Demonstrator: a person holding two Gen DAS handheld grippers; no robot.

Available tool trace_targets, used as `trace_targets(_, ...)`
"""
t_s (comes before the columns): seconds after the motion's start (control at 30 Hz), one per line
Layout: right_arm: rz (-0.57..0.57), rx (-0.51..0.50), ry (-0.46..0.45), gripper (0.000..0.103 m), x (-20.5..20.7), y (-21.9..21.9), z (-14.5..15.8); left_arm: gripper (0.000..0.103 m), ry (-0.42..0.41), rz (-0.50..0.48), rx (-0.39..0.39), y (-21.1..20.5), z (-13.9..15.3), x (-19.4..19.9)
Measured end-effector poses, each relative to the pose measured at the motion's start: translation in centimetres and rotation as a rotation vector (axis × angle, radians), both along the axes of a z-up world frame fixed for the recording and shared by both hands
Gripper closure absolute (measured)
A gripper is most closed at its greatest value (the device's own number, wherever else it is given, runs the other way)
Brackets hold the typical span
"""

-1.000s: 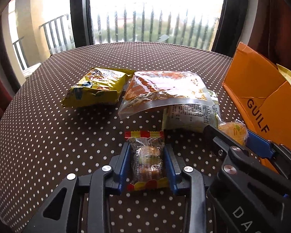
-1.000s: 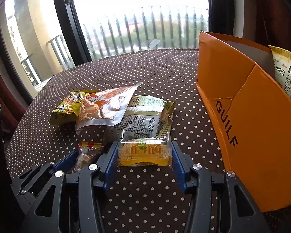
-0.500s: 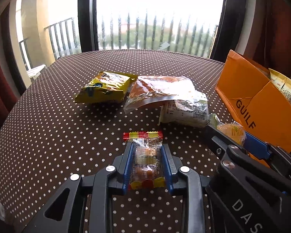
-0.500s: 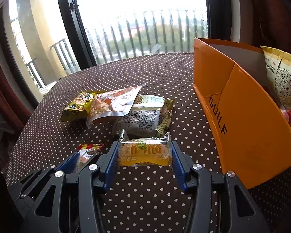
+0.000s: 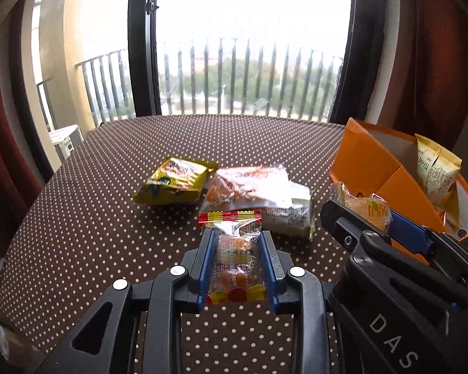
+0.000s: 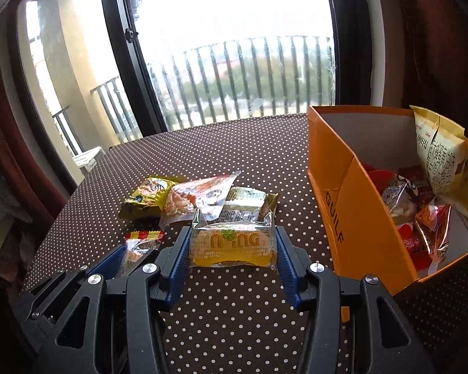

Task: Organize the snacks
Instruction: 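Lift both held packets and carry them over the orange box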

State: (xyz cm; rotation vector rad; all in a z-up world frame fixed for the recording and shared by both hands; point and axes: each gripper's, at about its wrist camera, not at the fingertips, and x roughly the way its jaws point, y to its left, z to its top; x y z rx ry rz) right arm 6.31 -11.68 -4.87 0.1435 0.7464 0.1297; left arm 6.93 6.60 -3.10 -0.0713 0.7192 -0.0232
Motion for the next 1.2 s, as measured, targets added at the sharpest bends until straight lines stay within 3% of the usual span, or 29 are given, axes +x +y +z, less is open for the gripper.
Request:
trace_targets(0.6, 0.011, 0.023, -0.149, 0.049, 0.4, -2.8, 6.6, 0.076, -0.151, -0.052, 0.026, -3.3, 7.3, 0.4)
trace_targets(1.2, -0.064, 0.004, -0.232, 0.049, 2.5, -8.4, 9.3, 0.076, -0.200, -0.182, 0.050, -9.1, 9.6, 4.3)
